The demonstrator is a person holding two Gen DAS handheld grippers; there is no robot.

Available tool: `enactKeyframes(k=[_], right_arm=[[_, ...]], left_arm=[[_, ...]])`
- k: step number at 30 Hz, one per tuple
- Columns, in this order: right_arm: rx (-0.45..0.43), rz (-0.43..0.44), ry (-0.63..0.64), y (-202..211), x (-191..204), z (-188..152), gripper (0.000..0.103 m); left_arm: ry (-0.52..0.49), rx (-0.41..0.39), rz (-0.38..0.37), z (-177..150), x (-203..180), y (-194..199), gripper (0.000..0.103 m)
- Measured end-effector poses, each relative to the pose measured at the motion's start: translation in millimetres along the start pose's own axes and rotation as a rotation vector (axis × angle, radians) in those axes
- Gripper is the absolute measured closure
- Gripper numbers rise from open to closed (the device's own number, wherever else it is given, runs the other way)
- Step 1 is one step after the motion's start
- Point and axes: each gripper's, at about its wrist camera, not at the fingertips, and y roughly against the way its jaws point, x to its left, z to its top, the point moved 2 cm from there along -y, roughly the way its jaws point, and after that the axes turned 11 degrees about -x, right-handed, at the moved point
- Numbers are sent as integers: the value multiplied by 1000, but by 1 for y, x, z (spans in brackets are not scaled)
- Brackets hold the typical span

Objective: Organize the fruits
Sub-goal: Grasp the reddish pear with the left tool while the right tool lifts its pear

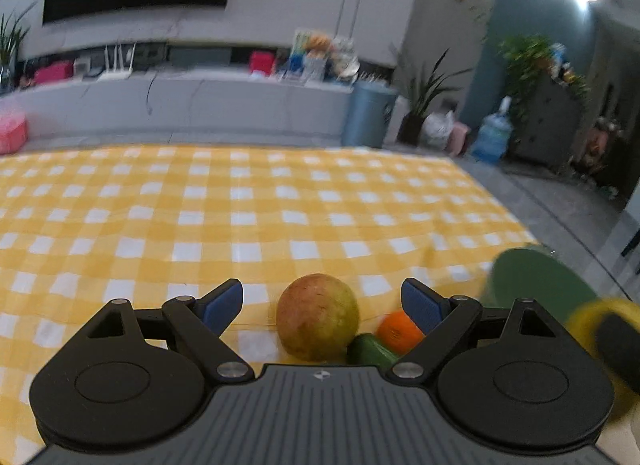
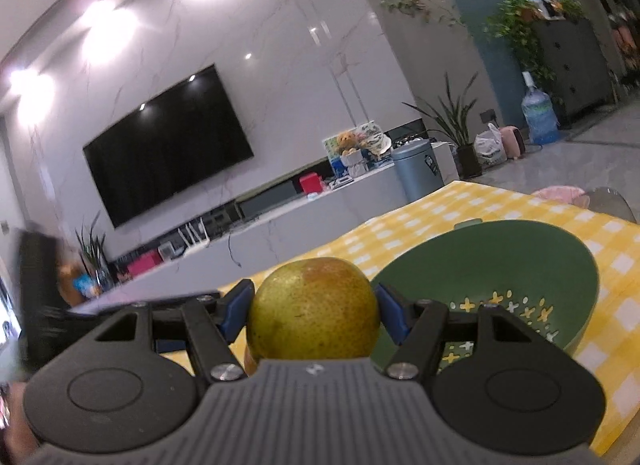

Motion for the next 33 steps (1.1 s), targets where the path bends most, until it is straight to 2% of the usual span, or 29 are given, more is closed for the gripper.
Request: enactKeyframes(k=[3, 4, 7, 11, 14, 17, 19, 21, 25, 28, 33], right_arm=[[-3, 12, -19, 2, -1, 4, 39], [-3, 15, -21, 2, -2, 5, 39], [8, 19, -39, 1, -2, 6, 39], [16, 25, -48, -1, 0, 2, 39], [35, 16, -40, -3, 3, -1, 39], [44, 14, -31, -2, 5, -4, 39], [57, 16, -25, -4, 6, -4, 39], [72, 13, -20, -7, 8, -4, 39], [82, 12, -16, -8, 11, -7, 39], [86, 11, -16, -9, 13, -6, 39], [82, -3, -21, -9, 12, 3, 39]], left_arm=[[51, 85, 11, -1, 3, -29, 0], [59, 96, 35, -2, 3, -37, 4], [43, 110, 80, -6, 6, -45, 5], [61, 115, 28, -14, 11, -47, 5], [55, 97, 22, -18, 12, -51, 5], [115, 127, 18, -20, 22, -58, 9], [188, 137, -6, -19, 30, -58, 21], [247, 135, -41, -19, 37, -58, 29], [295, 146, -77, -19, 48, -58, 29], [375, 155, -92, -20, 60, -59, 30], [423, 147, -108, -18, 63, -58, 30]])
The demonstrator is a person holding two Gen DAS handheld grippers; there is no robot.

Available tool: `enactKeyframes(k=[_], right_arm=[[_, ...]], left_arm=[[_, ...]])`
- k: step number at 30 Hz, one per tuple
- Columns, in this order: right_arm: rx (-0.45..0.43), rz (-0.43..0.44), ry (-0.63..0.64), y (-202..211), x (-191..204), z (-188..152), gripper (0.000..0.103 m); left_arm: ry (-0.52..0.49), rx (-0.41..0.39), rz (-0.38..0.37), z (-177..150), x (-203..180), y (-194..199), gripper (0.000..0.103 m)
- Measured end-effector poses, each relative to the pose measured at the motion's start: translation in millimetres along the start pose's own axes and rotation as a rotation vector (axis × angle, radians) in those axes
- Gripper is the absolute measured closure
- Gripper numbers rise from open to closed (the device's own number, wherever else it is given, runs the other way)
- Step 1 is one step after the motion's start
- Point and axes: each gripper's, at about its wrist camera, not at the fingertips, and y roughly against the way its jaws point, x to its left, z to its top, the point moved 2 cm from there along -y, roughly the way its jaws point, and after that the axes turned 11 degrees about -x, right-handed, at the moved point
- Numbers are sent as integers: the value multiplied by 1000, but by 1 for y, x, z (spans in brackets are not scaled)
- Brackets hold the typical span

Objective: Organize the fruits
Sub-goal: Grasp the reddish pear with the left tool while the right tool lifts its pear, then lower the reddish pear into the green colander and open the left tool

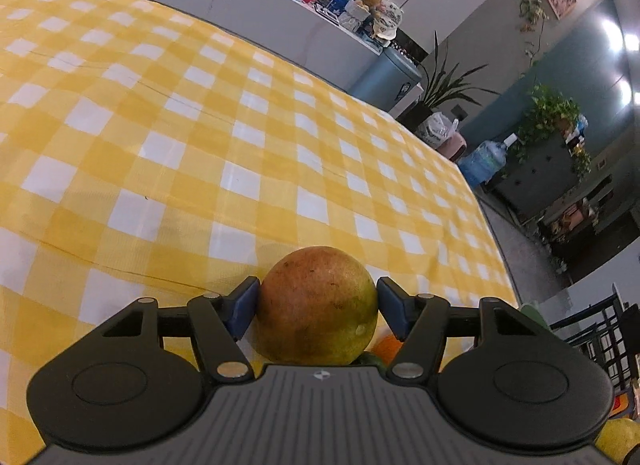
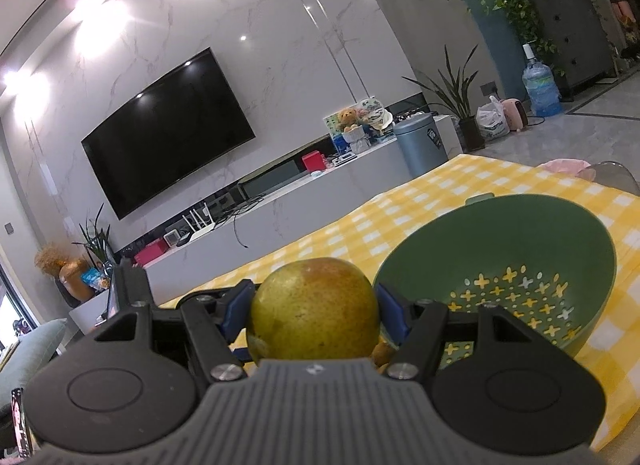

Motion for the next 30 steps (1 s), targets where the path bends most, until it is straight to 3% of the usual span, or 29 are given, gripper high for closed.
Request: enactKeyframes(k=[5, 9, 17, 25, 30], right_arm=[[-35, -17, 31, 11, -2, 11, 39], [-58, -61, 48, 21, -11, 24, 39], [-160, -159, 46, 51, -45, 56, 39], [-201, -220, 16, 72, -79, 72, 39], [-252, -267, -33, 90, -106, 79, 39]], left_arm=[[-5, -59, -59, 9, -16, 24, 30], [-100, -96, -109, 14, -51, 49, 30], [-255, -74, -265, -2, -133, 83, 30], [-497, -10, -286, -45, -205, 63, 30], [-596, 45, -237, -73, -230, 42, 30]])
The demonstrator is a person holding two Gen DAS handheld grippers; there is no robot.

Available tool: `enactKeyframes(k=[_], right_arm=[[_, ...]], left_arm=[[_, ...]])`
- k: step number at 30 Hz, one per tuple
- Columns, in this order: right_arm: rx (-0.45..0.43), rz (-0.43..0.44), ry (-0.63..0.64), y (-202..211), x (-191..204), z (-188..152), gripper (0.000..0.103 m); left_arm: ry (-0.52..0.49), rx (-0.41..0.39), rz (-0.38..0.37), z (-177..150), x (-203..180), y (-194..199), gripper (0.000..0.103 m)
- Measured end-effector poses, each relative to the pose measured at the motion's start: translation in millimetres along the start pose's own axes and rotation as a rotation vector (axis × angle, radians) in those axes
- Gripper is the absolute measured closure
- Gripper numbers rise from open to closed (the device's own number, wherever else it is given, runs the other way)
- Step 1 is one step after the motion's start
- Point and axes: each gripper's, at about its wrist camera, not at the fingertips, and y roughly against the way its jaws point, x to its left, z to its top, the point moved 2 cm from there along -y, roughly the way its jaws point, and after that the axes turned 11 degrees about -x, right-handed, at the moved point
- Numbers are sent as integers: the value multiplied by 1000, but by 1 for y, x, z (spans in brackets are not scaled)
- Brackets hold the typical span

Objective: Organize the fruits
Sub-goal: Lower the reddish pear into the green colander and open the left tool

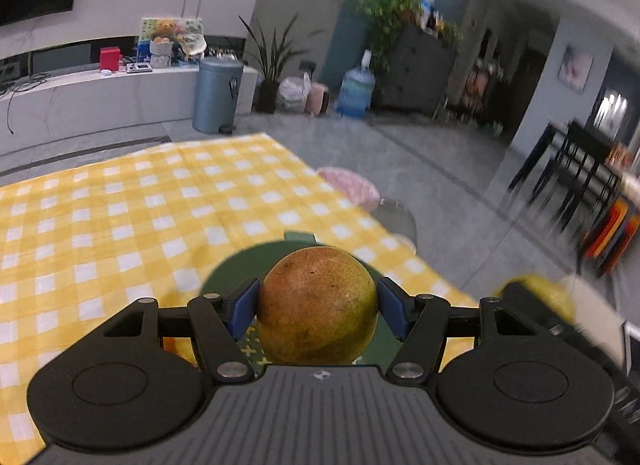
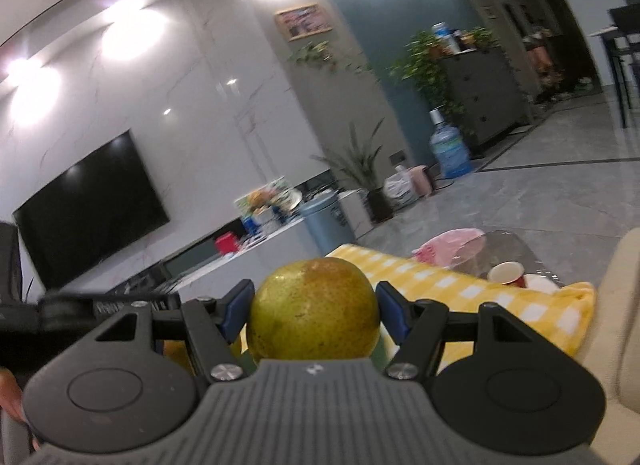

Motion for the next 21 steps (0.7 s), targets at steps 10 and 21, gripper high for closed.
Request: enactKeyframes(k=[10, 21], right_arm=[[-31, -51, -125, 4, -48, 6, 39], [11, -46, -137, -13, -56, -5, 39]], left_arm=[[-63, 269, 134, -30, -15, -66, 30], [1, 448, 231, -42, 0, -110, 30]])
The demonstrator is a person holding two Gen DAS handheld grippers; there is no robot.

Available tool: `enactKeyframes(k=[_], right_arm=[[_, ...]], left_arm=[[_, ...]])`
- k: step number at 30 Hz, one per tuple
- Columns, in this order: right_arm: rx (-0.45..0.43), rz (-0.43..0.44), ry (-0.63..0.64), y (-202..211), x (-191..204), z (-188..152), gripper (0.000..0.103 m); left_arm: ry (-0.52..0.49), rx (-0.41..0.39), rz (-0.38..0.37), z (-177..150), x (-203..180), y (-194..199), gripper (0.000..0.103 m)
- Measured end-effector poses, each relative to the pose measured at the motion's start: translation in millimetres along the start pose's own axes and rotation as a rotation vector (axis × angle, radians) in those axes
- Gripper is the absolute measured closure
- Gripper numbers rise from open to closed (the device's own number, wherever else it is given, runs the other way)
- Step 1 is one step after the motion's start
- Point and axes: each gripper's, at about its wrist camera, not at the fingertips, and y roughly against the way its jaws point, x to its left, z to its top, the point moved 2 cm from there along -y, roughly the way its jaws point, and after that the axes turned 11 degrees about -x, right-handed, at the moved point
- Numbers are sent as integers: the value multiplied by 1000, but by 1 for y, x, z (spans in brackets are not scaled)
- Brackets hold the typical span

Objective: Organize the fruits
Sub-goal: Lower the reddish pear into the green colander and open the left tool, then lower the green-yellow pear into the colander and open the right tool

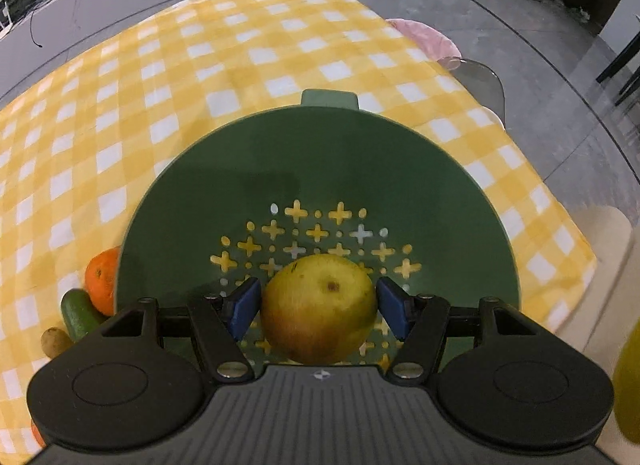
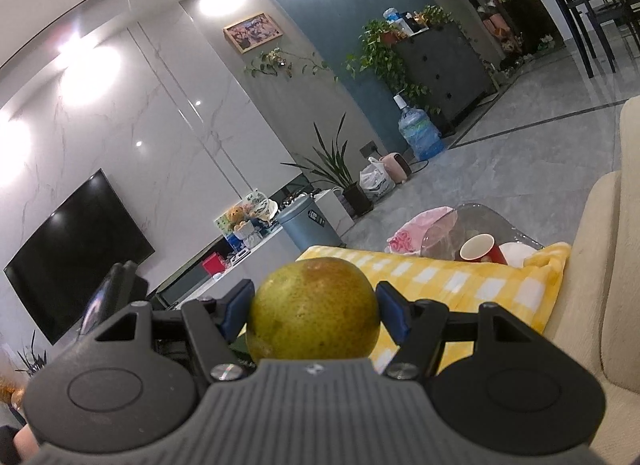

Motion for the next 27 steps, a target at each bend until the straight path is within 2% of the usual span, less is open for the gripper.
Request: enactKeyframes(k=[4, 6, 8, 12, 14, 16, 19, 21, 24, 27], right_arm=[[15, 1, 12, 2, 0, -7, 39], [28, 5, 21, 1, 1, -9, 39], [38, 13, 26, -1, 3, -11, 39], [85, 70, 62, -6, 16, -17, 39], [121, 115, 101, -9, 27, -22, 39], [173, 170, 131, -16, 40, -27, 39], [291, 243, 206, -32, 69, -37, 39], [392, 244, 283, -46, 92, -49, 39], [562, 172, 328, -75, 113, -67, 39], [647, 96, 366, -98, 123, -84, 39]], left_arm=[[-35, -20, 18, 6, -4, -2, 30], [-58, -82, 8, 9, -5, 8, 30], [-56, -207, -20, 15, -1, 30, 29], [-20, -467, -39, 18, 20, 89, 18], [-8, -552, -24, 9, 36, 117, 14], [-4, -598, 10, -6, 54, 138, 13], [-21, -601, 73, -33, 78, 152, 13], [-25, -581, 119, -53, 95, 152, 13], [-13, -551, 152, -77, 114, 147, 13], [15, -501, 173, -92, 130, 143, 13]])
